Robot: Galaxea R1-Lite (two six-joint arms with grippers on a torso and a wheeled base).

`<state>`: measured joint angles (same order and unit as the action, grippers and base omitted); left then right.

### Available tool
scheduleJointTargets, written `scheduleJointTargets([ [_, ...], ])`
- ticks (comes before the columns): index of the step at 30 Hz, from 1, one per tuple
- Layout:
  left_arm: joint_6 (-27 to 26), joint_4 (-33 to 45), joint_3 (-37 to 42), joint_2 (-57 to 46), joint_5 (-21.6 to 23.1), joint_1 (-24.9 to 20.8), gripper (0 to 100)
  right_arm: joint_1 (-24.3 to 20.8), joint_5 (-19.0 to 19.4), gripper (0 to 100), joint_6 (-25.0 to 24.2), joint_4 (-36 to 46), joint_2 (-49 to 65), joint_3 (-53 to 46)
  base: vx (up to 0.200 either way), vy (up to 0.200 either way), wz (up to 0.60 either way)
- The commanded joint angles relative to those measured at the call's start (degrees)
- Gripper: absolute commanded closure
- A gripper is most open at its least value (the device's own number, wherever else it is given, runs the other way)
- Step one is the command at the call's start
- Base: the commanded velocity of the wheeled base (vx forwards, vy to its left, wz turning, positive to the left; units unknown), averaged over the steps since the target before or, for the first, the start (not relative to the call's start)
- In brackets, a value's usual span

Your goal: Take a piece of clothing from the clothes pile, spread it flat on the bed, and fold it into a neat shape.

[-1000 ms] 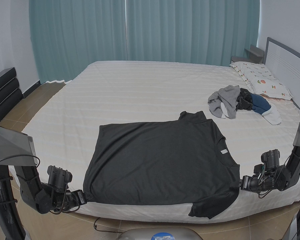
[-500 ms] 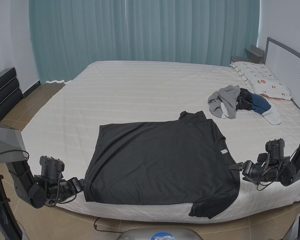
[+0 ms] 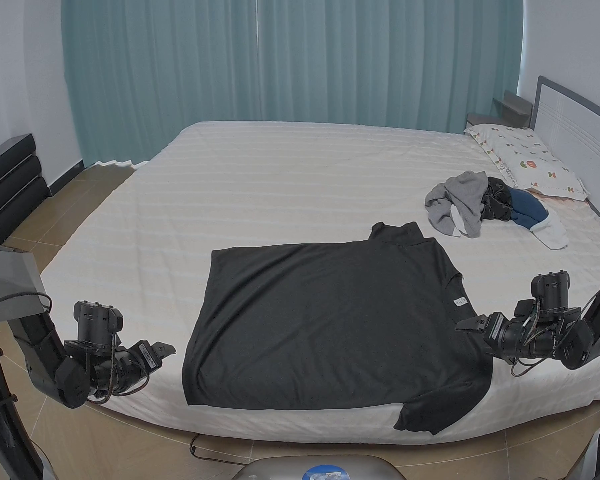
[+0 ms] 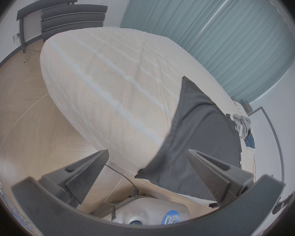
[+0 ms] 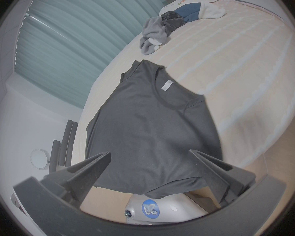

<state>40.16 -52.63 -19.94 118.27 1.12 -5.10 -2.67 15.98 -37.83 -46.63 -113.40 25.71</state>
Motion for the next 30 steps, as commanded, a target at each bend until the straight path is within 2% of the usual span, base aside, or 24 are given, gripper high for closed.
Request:
scheduleJointTargets([
  [1,0.1,-0.1,-0.1,-0.3,-0.1,-0.4,0,0.0,0.0,0,-0.1,-0.1,0.1,0.1,0.000,0.000,0.00],
  [7,0.4,0.0,0.0,-0.7,0.0,-1.6,0,-0.4,-0.1,0,-1.4,-0.2,0.4,0.7,0.200,0.000,0.00],
  [16,4.1,0.0,-1.9,-0.7,0.0,-3.3,0,-0.8,-0.1,0,-1.4,-0.2,0.5,0.7,0.200,0.000,0.00],
  [30,9.8,0.0,-2.2,-0.9,-0.1,-5.8,0,-0.8,-0.1,0,-1.4,-0.2,0.5,0.7,0.000,0.000,0.00],
])
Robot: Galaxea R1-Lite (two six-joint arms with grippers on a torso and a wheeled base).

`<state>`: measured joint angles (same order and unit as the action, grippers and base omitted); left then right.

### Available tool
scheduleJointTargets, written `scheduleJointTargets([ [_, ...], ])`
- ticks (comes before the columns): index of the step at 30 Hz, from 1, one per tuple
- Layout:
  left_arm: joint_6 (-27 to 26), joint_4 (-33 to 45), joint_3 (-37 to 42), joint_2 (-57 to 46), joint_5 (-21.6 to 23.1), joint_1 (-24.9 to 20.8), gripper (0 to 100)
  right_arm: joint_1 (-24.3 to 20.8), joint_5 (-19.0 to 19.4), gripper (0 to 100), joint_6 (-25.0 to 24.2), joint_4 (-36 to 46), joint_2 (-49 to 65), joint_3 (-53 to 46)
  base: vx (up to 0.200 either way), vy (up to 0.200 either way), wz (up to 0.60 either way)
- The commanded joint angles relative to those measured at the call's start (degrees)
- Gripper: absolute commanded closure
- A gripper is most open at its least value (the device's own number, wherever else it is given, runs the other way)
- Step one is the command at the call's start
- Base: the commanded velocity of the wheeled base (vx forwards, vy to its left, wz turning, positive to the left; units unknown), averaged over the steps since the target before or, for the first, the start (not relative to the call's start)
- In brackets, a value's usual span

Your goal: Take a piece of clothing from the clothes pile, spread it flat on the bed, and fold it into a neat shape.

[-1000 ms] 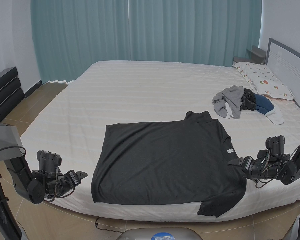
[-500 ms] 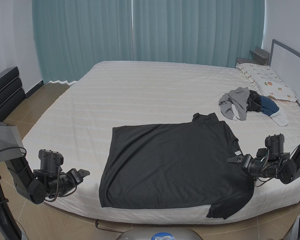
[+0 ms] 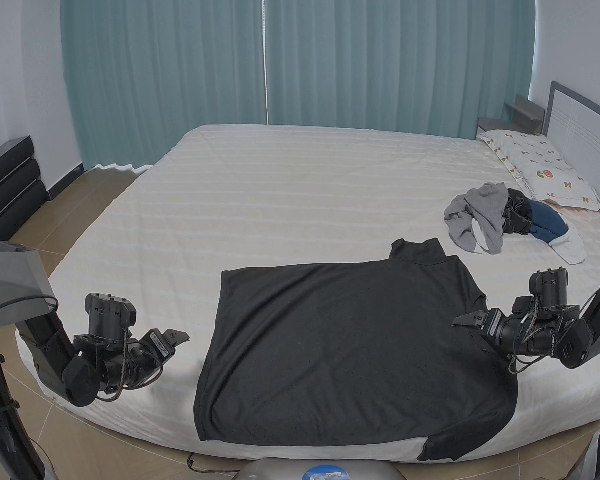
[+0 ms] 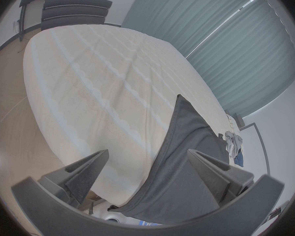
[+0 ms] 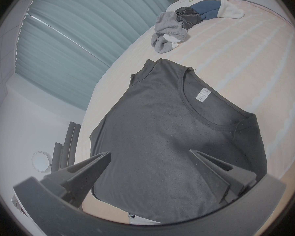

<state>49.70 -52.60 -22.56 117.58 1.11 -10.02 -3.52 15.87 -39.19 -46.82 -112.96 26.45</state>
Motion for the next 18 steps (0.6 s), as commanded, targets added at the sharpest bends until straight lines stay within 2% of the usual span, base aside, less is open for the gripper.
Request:
scheduleJointTargets([
  [1,0.3,0.0,0.5,-0.2,-0.1,-1.1,0,0.0,0.0,0,0.0,0.0,0.0,-0.1,0.000,0.000,0.00],
  [13,1.9,0.6,-0.9,-1.2,-0.1,-3.4,0,0.0,0.0,0,0.0,0.0,0.0,-0.1,0.000,-0.200,0.00],
  [18,1.9,0.7,-2.1,-1.3,-0.1,-3.4,0,-0.1,0.0,0,0.0,0.0,-0.1,0.0,0.000,0.000,0.00],
])
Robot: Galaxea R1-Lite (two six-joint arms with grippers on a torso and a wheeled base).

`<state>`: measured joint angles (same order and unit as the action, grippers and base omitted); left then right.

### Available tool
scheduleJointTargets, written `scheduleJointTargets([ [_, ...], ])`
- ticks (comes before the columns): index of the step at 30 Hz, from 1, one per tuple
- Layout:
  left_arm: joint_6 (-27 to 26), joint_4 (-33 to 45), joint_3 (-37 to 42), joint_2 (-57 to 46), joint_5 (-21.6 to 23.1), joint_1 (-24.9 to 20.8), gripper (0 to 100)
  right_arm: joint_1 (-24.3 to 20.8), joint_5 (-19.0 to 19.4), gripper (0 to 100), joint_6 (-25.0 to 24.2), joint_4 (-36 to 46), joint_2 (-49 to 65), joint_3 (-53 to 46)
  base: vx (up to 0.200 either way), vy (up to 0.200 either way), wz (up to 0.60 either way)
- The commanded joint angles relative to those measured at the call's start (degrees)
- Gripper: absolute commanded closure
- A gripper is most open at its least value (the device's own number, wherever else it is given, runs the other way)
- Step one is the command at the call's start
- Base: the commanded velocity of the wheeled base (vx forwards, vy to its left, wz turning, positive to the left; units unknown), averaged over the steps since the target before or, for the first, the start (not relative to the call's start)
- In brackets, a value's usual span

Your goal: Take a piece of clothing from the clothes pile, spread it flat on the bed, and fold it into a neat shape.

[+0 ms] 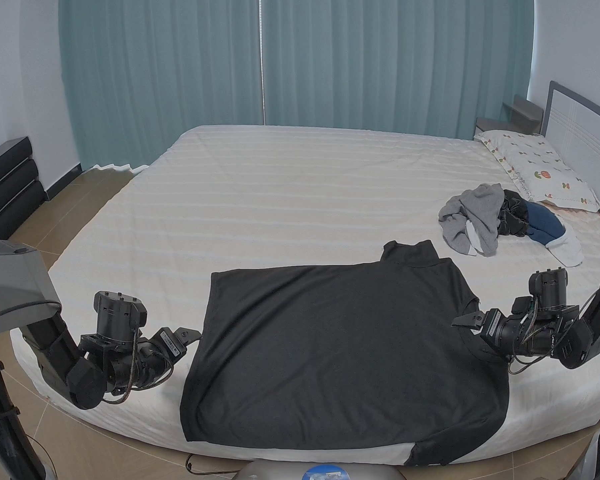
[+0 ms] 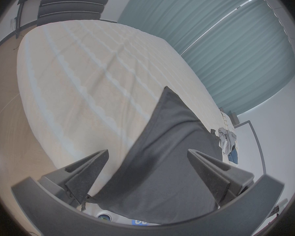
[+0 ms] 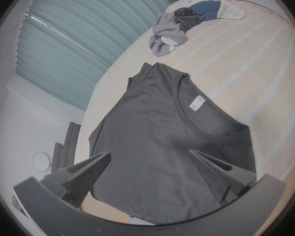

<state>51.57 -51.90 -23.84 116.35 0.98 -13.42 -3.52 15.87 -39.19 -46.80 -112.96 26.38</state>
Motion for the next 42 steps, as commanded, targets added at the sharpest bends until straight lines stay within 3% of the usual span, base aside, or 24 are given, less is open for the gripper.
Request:
scheduleJointTargets([
  [1,0.0,0.0,-1.5,0.1,0.0,0.0,0,-0.2,0.0,0,0.0,0.0,-0.1,0.1,0.000,0.000,0.00],
  [6,0.0,2.0,-7.1,0.7,-0.1,0.9,0,-0.6,0.0,0,-0.1,-0.1,0.0,0.1,0.000,0.000,0.00],
  [15,-0.3,12.8,-26.3,9.5,0.2,4.6,0,-0.7,0.0,0,-2.3,-0.1,-0.1,0.2,0.000,0.000,0.00],
  [21,-1.6,16.0,-37.9,16.2,5.6,7.8,0,-1.0,0.1,0,-2.3,-0.1,-0.5,0.2,0.000,0.000,0.00],
  [25,-2.8,17.0,-45.5,21.9,6.3,8.9,0,-1.5,0.1,0,-2.3,-0.1,-0.5,0.2,0.000,0.000,0.00],
  [32,-4.6,19.3,-58.3,30.5,6.3,9.2,0,-2.2,0.0,0,-2.4,-0.1,-0.8,0.1,0.000,0.000,0.00],
  [42,-4.6,20.2,-67.4,35.9,6.3,8.3,0,-2.3,0.0,0,-2.7,-0.1,-0.7,0.1,0.000,0.000,0.00],
])
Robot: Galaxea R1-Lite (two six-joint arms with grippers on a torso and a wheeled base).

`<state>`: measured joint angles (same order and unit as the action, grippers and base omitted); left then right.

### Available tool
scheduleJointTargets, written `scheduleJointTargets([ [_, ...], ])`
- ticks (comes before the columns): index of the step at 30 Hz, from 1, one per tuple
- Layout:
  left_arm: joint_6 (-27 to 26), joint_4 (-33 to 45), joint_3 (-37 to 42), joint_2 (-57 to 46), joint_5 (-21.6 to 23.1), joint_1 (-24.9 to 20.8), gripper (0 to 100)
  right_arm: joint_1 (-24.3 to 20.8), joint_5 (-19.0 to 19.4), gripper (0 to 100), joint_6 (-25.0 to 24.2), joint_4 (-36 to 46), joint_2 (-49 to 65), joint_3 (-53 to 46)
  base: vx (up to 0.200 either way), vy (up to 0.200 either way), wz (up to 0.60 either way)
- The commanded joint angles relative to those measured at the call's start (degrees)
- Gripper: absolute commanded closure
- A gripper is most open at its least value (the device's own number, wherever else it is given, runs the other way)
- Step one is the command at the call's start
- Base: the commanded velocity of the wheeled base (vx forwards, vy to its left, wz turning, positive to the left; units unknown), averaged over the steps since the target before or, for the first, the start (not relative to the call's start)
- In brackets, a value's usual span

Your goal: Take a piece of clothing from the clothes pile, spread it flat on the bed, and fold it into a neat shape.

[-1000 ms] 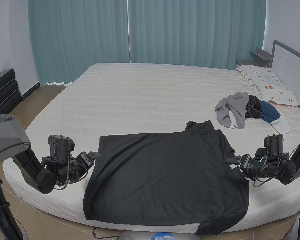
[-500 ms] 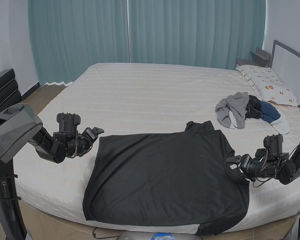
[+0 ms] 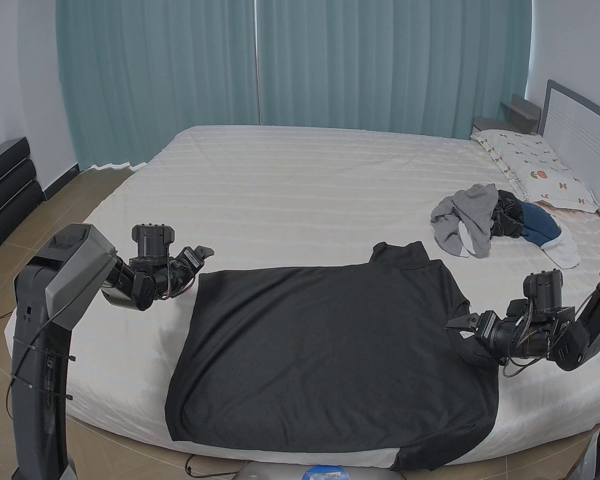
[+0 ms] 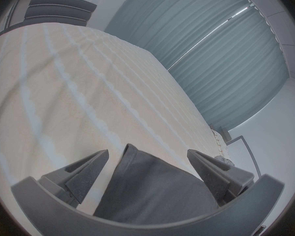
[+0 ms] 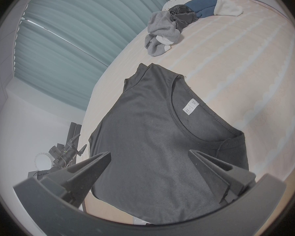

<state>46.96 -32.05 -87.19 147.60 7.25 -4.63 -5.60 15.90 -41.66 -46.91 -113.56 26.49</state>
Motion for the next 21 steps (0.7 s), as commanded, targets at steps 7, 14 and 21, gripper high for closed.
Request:
scheduleJointTargets([
  [7,0.0,4.9,-10.2,7.2,-0.2,-1.1,0,-0.3,0.0,0,-1.5,0.0,0.0,0.1,0.000,0.000,0.00],
  [14,-0.7,6.7,-14.3,9.4,-0.8,-1.3,100,-0.3,0.0,0,-1.5,0.0,-0.1,0.1,0.000,0.000,0.00],
  [21,-0.8,6.7,-18.5,11.0,-5.1,-1.1,100,-0.2,0.0,0,-1.5,0.0,0.0,0.1,0.000,0.000,0.00],
])
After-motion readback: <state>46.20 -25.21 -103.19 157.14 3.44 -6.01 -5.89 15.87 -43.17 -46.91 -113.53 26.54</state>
